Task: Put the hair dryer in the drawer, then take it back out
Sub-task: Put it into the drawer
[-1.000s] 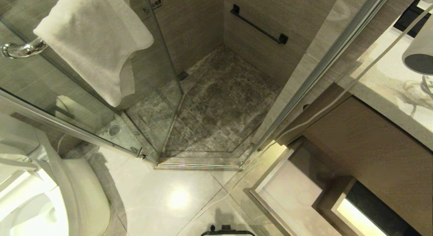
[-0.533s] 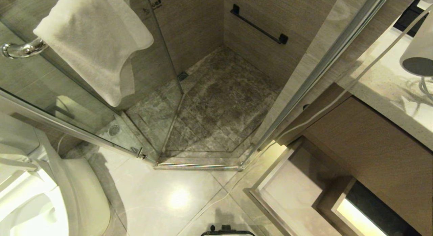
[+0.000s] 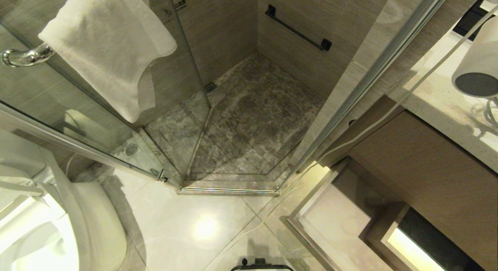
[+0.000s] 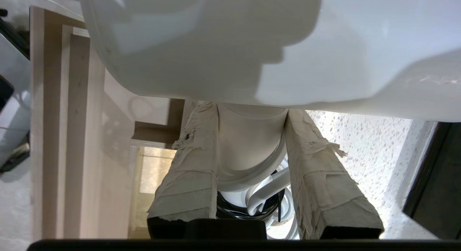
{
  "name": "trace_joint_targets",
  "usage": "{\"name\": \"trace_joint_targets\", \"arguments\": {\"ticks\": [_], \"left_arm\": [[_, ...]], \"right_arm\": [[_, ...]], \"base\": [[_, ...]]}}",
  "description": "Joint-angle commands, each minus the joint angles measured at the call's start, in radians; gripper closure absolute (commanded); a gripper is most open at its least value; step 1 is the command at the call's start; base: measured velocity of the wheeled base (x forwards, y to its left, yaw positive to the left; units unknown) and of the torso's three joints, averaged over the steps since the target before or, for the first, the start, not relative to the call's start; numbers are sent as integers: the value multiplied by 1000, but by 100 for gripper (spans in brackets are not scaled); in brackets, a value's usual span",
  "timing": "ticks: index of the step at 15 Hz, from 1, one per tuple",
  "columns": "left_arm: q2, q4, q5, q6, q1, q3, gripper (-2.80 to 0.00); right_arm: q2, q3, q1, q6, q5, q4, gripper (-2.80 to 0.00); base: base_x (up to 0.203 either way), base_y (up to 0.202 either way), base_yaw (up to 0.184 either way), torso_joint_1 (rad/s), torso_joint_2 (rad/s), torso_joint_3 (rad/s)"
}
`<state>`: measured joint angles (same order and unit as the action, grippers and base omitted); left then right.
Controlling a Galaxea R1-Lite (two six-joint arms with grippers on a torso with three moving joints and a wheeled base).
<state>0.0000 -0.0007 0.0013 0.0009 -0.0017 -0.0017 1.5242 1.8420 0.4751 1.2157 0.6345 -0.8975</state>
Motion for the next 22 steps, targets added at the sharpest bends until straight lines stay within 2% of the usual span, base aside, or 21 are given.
{"name": "trace_joint_targets", "arguments": {"ticks": [1, 7, 22], "left_arm": [[2, -1, 0, -1, 0, 0, 0], [2, -1, -1, 0, 0, 0, 0], [2, 0, 0, 1, 0, 0, 0]], "right_arm": [[7, 5, 0, -21, 4, -3, 0], [36, 37, 23, -9, -24, 75, 0], [108, 67, 66, 15, -33, 45, 0]], "base": [[0, 0, 0, 0, 0, 0], [0, 0, 0, 0, 0, 0], [0, 0, 0, 0, 0, 0]]}}
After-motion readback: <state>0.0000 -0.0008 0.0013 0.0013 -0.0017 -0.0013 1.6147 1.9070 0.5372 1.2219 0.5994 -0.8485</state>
